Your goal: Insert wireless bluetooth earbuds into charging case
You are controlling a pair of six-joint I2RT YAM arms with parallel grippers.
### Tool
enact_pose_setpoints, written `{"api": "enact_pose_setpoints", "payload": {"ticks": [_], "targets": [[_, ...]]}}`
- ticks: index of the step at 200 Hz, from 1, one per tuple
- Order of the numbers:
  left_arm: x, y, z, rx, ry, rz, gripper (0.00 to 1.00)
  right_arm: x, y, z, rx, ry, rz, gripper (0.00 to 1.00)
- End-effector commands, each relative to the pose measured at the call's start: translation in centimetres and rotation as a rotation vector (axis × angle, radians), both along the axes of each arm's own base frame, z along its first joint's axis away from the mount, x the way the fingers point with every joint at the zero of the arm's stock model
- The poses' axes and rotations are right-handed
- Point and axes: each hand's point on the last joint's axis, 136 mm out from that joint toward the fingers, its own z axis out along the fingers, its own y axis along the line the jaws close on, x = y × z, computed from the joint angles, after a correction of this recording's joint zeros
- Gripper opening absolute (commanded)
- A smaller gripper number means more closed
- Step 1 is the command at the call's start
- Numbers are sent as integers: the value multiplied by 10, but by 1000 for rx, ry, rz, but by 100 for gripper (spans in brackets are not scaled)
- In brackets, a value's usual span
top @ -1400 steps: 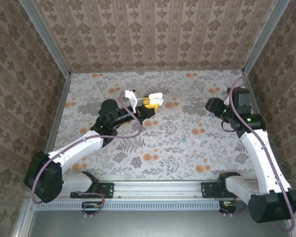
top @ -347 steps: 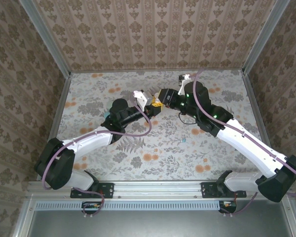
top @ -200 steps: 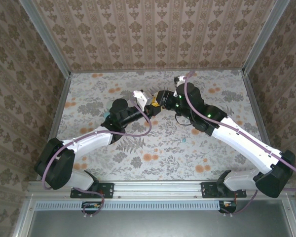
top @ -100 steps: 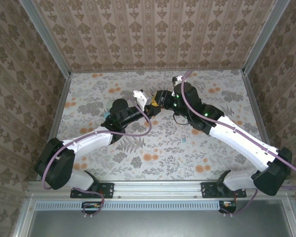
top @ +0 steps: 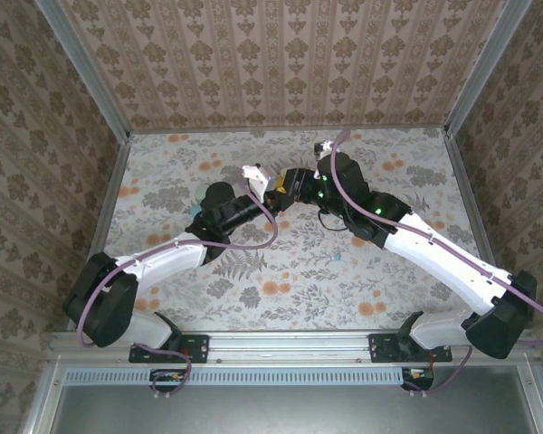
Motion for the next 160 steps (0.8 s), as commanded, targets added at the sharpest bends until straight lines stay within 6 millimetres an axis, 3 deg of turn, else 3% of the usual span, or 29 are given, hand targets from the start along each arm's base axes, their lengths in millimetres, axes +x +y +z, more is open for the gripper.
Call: {"api": "enact_pose_setpoints", "payload": {"ticks": [1, 49, 84, 132, 160], "targets": [[-8, 6, 32, -81, -75, 1, 26, -9, -6, 2, -32, 17, 11, 36], [-11, 6, 31, -74, -82, -11, 26, -9, -3, 11, -20, 4, 20, 38], [-12, 8, 28, -65, -87, -6, 26, -16, -6, 30, 25, -29, 34, 43], [-17, 9, 26, -59, -102, -29, 26, -30, -24, 59, 58, -96, 33, 48], [-33, 9, 31, -77, -133, -132, 27, -27, -44, 61, 53, -89, 6, 50]]}}
